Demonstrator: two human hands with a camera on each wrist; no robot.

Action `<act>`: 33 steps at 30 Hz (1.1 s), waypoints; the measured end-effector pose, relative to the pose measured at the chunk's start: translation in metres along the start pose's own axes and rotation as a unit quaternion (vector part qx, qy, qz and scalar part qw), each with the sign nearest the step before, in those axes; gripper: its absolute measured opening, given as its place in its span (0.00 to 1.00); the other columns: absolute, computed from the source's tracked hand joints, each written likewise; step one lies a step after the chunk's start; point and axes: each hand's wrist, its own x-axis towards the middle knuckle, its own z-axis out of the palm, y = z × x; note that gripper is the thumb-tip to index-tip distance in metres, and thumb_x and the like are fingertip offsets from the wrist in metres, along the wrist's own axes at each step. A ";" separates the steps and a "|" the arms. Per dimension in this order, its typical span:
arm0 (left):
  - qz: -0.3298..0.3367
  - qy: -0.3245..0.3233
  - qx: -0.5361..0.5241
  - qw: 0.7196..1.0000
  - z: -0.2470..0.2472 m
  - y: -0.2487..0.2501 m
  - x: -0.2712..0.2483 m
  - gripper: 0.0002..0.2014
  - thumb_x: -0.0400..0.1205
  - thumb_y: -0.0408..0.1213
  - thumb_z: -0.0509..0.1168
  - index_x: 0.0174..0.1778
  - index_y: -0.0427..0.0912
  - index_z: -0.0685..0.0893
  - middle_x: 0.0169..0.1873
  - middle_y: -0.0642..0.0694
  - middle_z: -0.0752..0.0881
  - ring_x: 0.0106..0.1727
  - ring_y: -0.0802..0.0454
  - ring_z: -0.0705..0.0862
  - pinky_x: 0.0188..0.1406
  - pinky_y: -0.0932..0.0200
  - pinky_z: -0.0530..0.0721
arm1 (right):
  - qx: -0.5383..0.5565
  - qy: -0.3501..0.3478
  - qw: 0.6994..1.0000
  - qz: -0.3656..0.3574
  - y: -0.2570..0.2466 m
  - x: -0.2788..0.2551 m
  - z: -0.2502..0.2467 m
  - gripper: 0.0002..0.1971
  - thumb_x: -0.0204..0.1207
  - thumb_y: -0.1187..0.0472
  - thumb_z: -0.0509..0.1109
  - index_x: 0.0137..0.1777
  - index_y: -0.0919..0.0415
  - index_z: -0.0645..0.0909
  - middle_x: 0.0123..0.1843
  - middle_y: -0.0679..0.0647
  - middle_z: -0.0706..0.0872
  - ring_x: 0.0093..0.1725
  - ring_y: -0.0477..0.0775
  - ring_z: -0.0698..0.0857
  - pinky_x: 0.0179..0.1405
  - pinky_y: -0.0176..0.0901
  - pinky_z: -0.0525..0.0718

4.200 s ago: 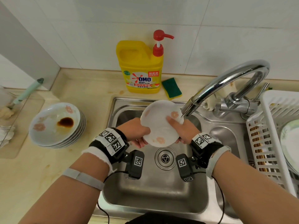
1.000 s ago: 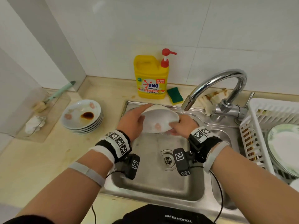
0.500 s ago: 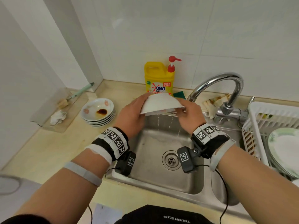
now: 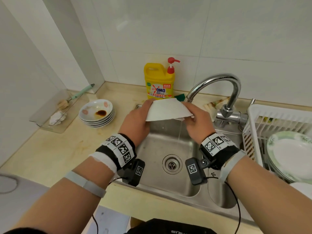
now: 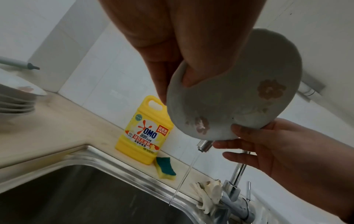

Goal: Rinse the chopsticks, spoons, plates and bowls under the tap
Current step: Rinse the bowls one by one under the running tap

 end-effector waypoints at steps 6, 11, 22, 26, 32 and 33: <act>-0.010 0.001 0.005 1.000 0.020 0.006 -0.008 0.32 0.80 0.26 0.64 0.82 0.45 0.70 0.56 0.36 0.89 0.53 0.35 0.88 0.52 0.49 0.82 | -0.057 -0.060 0.996 0.019 0.009 -0.009 -0.011 0.22 0.83 0.67 0.66 0.75 0.51 0.82 0.63 0.55 0.91 0.62 0.61 0.88 0.55 0.41 0.77; -0.019 -0.010 0.024 0.999 0.029 0.012 -0.008 0.31 0.83 0.27 0.62 0.83 0.48 0.70 0.60 0.37 0.88 0.57 0.35 0.87 0.51 0.58 0.75 | -0.072 -0.086 0.993 0.033 0.015 -0.015 -0.018 0.20 0.85 0.61 0.65 0.75 0.47 0.82 0.64 0.52 0.91 0.63 0.59 0.87 0.57 0.42 0.78; 0.021 -0.047 -0.039 0.998 0.036 0.016 0.009 0.27 0.86 0.28 0.61 0.83 0.47 0.70 0.61 0.37 0.88 0.59 0.36 0.86 0.56 0.50 0.82 | -0.072 -0.043 0.992 0.095 0.013 -0.030 -0.037 0.15 0.87 0.62 0.65 0.70 0.50 0.84 0.60 0.50 0.91 0.58 0.53 0.87 0.56 0.44 0.80; 0.059 -0.061 -0.104 0.991 0.044 0.032 0.019 0.22 0.88 0.30 0.60 0.79 0.45 0.74 0.57 0.41 0.88 0.55 0.40 0.86 0.48 0.59 0.76 | 0.034 0.054 0.984 0.169 0.012 -0.047 -0.058 0.06 0.85 0.60 0.70 0.57 0.47 0.82 0.57 0.49 0.91 0.44 0.43 0.88 0.46 0.47 0.87; 0.101 -0.164 -0.199 0.961 0.082 0.087 0.028 0.19 0.89 0.35 0.60 0.77 0.45 0.75 0.57 0.49 0.83 0.56 0.50 0.81 0.54 0.61 0.75 | -0.009 0.148 0.964 0.221 0.012 -0.094 -0.125 0.05 0.80 0.47 0.70 0.52 0.38 0.86 0.51 0.48 0.93 0.52 0.52 0.92 0.57 0.62 0.90; 0.108 -0.190 -0.211 0.953 0.091 0.099 0.027 0.19 0.89 0.36 0.61 0.77 0.45 0.76 0.57 0.49 0.83 0.57 0.50 0.81 0.55 0.60 0.75 | -0.037 0.160 0.958 0.236 0.011 -0.104 -0.139 0.08 0.78 0.44 0.69 0.53 0.39 0.87 0.50 0.49 0.94 0.51 0.53 0.92 0.56 0.63 0.90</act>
